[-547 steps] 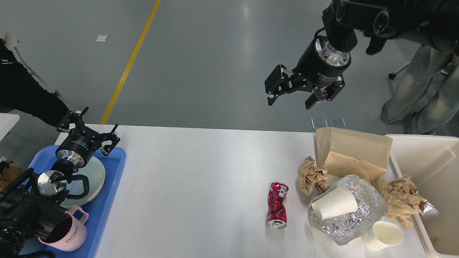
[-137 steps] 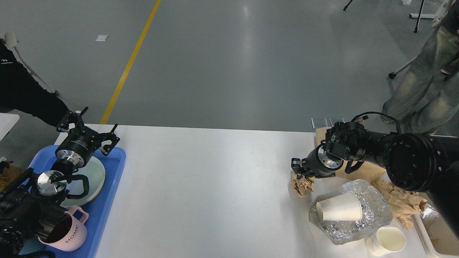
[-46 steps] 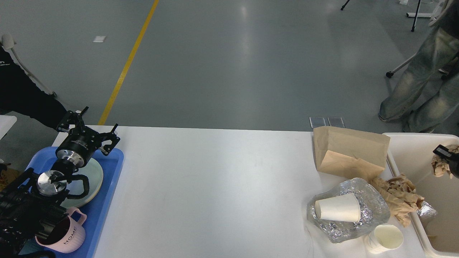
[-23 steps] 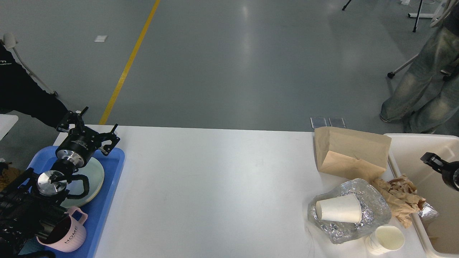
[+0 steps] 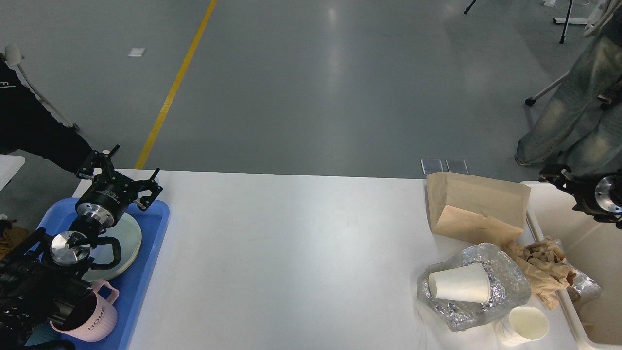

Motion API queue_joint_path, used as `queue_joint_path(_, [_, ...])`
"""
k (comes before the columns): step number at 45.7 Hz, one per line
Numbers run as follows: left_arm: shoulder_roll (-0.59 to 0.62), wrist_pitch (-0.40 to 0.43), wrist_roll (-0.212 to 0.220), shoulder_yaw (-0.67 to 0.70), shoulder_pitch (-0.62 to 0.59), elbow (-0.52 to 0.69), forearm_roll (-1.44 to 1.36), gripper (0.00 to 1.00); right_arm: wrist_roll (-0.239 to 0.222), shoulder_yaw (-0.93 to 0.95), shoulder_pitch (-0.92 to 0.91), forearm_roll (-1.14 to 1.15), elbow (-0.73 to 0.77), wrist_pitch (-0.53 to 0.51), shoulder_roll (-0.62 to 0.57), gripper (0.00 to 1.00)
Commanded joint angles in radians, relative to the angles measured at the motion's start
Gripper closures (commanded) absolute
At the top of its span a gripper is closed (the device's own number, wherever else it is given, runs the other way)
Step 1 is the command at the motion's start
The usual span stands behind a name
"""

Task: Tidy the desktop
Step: 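Open the right gripper to drop the paper into the white bin, then move the right gripper back over the table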

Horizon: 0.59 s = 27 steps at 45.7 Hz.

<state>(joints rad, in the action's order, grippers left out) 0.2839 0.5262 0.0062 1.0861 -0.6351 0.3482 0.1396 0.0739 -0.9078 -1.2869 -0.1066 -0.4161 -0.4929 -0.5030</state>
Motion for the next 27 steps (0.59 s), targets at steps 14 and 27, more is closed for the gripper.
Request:
queue_joint_path(14, [0.0, 0.0, 0.0, 0.0, 0.0, 0.0, 0.0, 0.03, 0.0, -0.296, -0.377, -0.001, -0.21, -0.038, 0.268, 0.0])
queue_joint_path(27, [0.0, 0.0, 0.0, 0.0, 0.0, 0.0, 0.0, 0.03, -0.002, -0.408, -0.457, -0.005, -0.302, -0.196, 0.474, 0.0])
